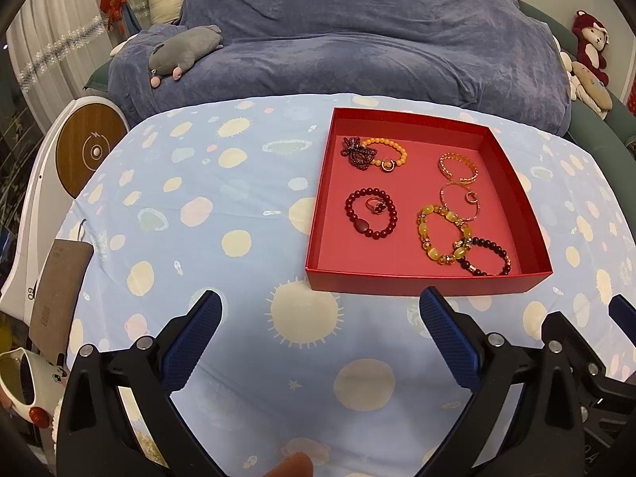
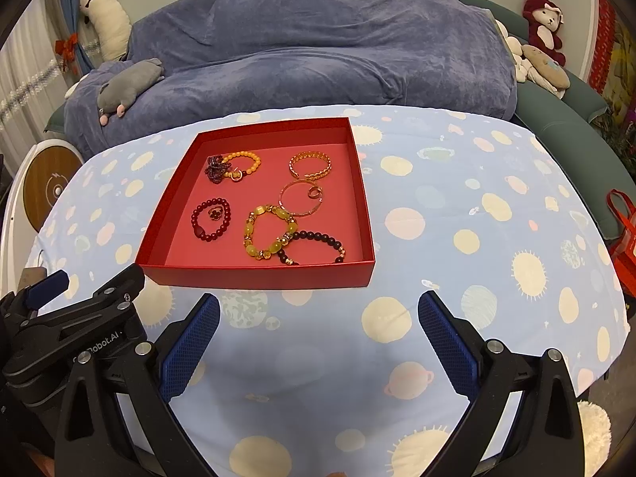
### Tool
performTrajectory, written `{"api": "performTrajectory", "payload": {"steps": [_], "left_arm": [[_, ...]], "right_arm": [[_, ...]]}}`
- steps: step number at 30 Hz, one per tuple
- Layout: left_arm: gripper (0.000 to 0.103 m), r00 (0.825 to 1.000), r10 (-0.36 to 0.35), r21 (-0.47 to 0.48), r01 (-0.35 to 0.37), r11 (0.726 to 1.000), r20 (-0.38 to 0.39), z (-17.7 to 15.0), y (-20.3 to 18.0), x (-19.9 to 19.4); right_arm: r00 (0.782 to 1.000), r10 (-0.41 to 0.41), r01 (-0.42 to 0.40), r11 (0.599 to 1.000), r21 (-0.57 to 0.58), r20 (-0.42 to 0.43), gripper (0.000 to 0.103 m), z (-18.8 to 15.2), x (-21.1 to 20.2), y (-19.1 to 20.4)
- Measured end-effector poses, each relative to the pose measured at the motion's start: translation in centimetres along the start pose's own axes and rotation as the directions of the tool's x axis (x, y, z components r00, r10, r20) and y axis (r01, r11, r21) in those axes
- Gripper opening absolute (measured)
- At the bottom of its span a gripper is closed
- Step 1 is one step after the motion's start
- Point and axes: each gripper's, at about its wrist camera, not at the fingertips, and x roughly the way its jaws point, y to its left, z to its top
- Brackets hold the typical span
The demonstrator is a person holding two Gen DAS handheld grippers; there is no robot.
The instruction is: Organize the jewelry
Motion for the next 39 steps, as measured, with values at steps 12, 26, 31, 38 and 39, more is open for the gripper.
{"api": "performTrajectory", "payload": {"steps": [12,26,31,38,39], "left_arm": [[0.095,1.0,-0.001,-0.003,0.001,1.0,-0.002,0.18,-0.13,-0.05],[0.095,1.0,0.001,-0.003,-0.001,1.0,-0.003,0.19,-0.22,0.0],[0.095,1.0,0.001,-0.004,-0.001,1.0,-0.004,0.2,-0.21,-0.03],[0.095,1.0,0.0,-0.004,0.0,1.0,-0.004,0.21,-0.19,-0.04],[0.095,1.0,0.0,-0.004,0.0,1.0,-0.003,0.2,-0.17,-0.02]], "right_arm": [[1.0,0.0,0.0,1.0,0.006,0.002,0.096,-0.06,-0.03,-0.1],[1.0,-0.003,0.003,1.0,0.005,0.005,0.096,0.03,-0.08,-0.11],[1.0,-0.003,0.003,1.0,0.005,0.005,0.096,0.03,-0.08,-0.14],[1.0,-0.003,0.003,1.0,0.006,0.005,0.096,0.0,-0.1,-0.13],[1.0,-0.002,0.002,1.0,0.006,0.006,0.096,0.0,-0.07,-0.14]]}}
